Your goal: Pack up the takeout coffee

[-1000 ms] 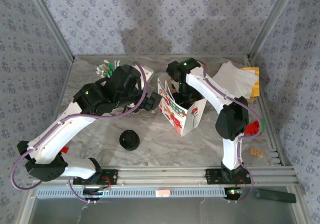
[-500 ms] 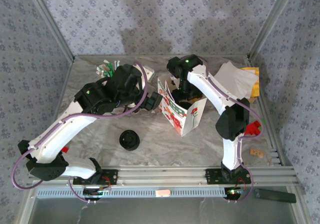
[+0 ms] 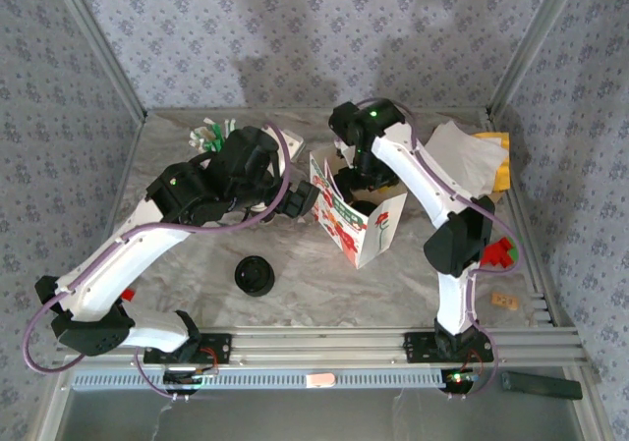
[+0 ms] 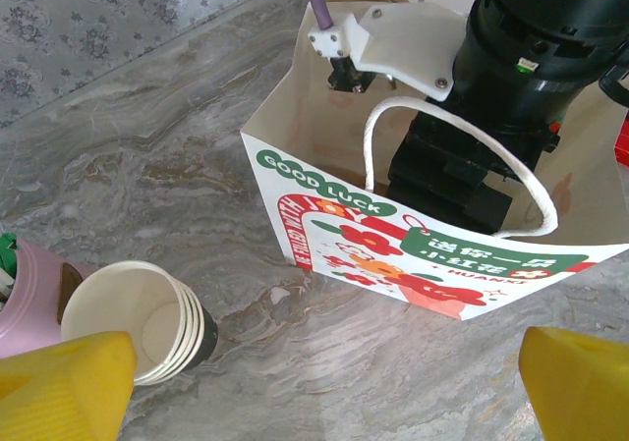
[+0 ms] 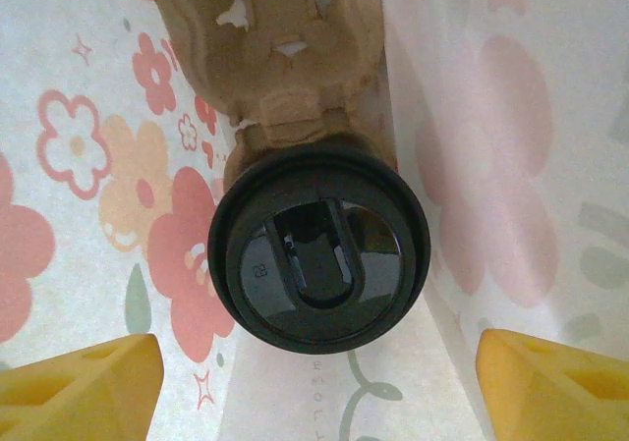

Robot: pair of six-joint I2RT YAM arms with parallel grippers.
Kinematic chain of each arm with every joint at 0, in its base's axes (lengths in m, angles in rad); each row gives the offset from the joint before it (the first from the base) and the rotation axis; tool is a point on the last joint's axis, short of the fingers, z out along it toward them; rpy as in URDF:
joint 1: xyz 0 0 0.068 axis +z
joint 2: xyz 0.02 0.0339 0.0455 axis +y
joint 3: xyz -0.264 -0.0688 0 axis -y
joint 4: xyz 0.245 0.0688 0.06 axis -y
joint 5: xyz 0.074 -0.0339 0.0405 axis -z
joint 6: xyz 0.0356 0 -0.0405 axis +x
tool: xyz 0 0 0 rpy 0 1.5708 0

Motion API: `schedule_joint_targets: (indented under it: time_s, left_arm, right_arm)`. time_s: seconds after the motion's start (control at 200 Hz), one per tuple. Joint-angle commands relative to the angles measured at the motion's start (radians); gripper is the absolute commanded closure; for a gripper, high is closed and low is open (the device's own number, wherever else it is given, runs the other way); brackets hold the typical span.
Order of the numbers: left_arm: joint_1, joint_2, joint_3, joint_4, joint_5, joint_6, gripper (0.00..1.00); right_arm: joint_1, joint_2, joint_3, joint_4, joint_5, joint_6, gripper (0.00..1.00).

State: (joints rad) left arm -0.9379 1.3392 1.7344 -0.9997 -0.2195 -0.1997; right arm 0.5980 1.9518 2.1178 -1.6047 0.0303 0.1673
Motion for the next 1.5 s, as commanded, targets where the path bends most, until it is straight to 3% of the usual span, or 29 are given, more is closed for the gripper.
schedule_joint_targets:
  time_s: [0.0, 0.435, 1.494]
  left_arm:
    - [-0.001, -0.007, 0.018, 0.006, 0.014, 0.004, 0.0]
    - [-0.004, -0.013, 0.02, 0.006, 0.013, 0.003, 0.0]
    - [-0.019, -0.001, 0.089, -0.02, -0.016, -0.017, 0.0]
  right_arm:
    - [0.0, -0.016, 0.056, -0.076, 0.0, 0.0, 0.16]
    - [0.001, 0.016, 0.237, -0.157, -0.004, 0.008, 0.17]
    - [0.004, -0.051, 0.322, -0.152, -0.012, 0.02, 0.25]
